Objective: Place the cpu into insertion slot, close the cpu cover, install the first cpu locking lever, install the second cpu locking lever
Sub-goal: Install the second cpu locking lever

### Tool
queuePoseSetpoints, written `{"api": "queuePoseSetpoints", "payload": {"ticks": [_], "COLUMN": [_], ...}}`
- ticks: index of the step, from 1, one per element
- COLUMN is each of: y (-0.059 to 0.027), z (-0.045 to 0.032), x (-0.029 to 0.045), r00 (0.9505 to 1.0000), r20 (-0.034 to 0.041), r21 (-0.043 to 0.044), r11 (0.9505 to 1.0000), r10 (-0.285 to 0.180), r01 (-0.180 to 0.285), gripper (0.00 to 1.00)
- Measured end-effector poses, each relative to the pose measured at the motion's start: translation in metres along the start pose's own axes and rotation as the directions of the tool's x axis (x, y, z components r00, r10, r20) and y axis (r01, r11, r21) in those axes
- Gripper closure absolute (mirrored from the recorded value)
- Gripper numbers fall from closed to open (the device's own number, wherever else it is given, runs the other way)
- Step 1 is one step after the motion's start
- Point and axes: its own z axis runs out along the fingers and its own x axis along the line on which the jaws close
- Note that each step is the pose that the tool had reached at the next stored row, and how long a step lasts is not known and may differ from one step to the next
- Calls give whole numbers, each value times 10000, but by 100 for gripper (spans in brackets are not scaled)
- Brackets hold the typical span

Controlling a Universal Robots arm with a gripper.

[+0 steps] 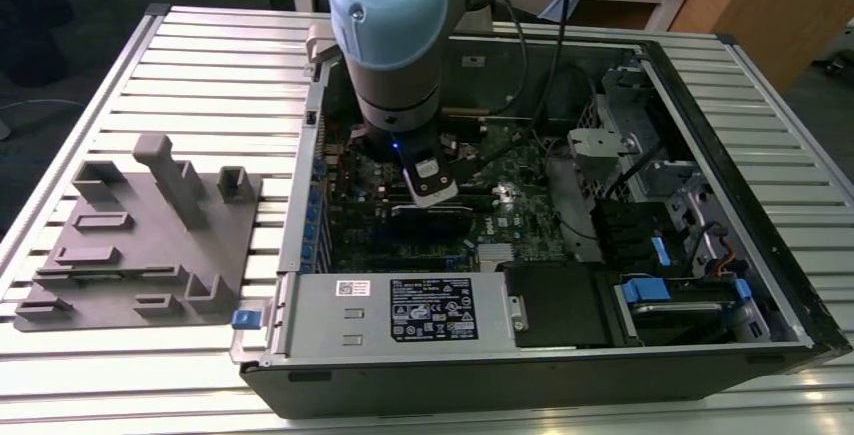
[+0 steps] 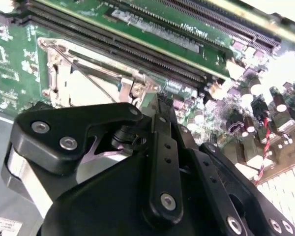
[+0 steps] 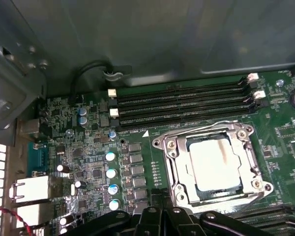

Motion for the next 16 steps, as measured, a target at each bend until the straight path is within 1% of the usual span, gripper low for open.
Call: {"api": "queuePoseSetpoints", "payload": {"ticks": [8,10,12,16], "y": [106,122,130,152], "z": [-290,-335,-355,-417], "x": [-12,-14,-15,-19], "r00": [10000,9999,9999,9999], "r20": [-89,-110,-113,-91], "r21": [16,20,24,105], "r11": [10000,10000,10000,9999], "r10": [32,40,42,64], "r01": [-32,-40,-41,-63], "gripper": [89,89,89,89]}}
